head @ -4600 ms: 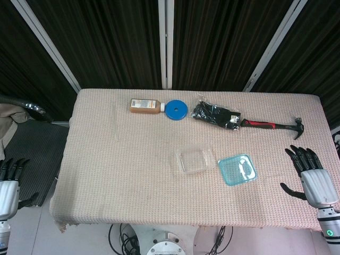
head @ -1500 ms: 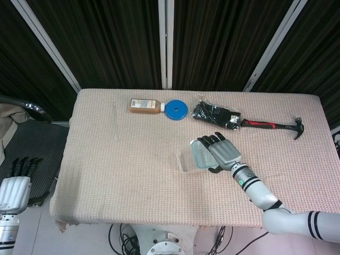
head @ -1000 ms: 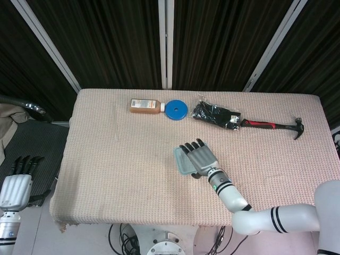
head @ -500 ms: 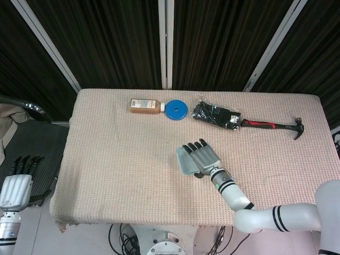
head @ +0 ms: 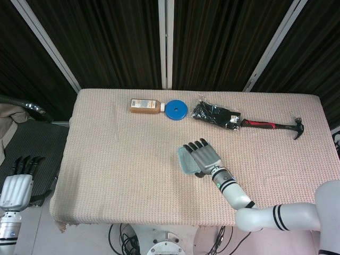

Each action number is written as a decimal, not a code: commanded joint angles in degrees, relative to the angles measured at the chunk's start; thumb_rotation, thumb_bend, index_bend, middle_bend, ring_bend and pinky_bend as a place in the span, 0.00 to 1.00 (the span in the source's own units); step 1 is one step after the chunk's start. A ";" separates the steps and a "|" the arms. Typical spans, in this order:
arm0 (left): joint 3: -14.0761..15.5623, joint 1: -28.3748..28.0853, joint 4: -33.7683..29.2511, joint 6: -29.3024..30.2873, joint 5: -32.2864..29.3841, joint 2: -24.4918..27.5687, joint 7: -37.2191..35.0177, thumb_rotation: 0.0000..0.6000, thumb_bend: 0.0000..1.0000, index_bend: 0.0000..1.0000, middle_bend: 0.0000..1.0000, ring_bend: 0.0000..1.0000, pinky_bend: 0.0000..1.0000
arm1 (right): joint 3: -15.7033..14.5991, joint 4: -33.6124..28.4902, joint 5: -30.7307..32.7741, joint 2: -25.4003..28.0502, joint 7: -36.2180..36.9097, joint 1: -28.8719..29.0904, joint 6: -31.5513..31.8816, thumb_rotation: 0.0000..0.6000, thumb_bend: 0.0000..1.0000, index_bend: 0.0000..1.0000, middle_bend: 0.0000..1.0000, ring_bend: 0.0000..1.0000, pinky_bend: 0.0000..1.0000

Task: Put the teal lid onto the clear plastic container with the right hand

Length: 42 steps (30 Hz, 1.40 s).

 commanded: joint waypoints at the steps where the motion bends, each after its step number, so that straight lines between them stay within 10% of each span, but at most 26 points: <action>1: -0.04 -0.02 0.01 0.08 0.05 -0.04 0.06 1.00 0.03 0.16 0.13 0.05 0.00 | 0.04 -0.10 -1.21 0.20 1.23 -0.48 -0.29 1.00 0.00 0.00 0.09 0.00 0.00; 19: -0.06 -0.28 -0.34 -0.16 0.03 -0.09 0.50 1.00 0.03 0.16 0.13 0.05 0.00 | -3.94 -3.23 -15.92 6.09 10.35 -8.67 2.58 1.00 0.00 0.00 0.05 0.00 0.00; 42: 0.21 -0.47 0.70 -0.75 -0.13 -0.89 -0.33 1.00 0.03 0.16 0.13 0.05 0.00 | -3.88 1.55 -14.83 3.32 9.60 -10.19 -1.01 1.00 0.00 0.00 0.14 0.00 0.00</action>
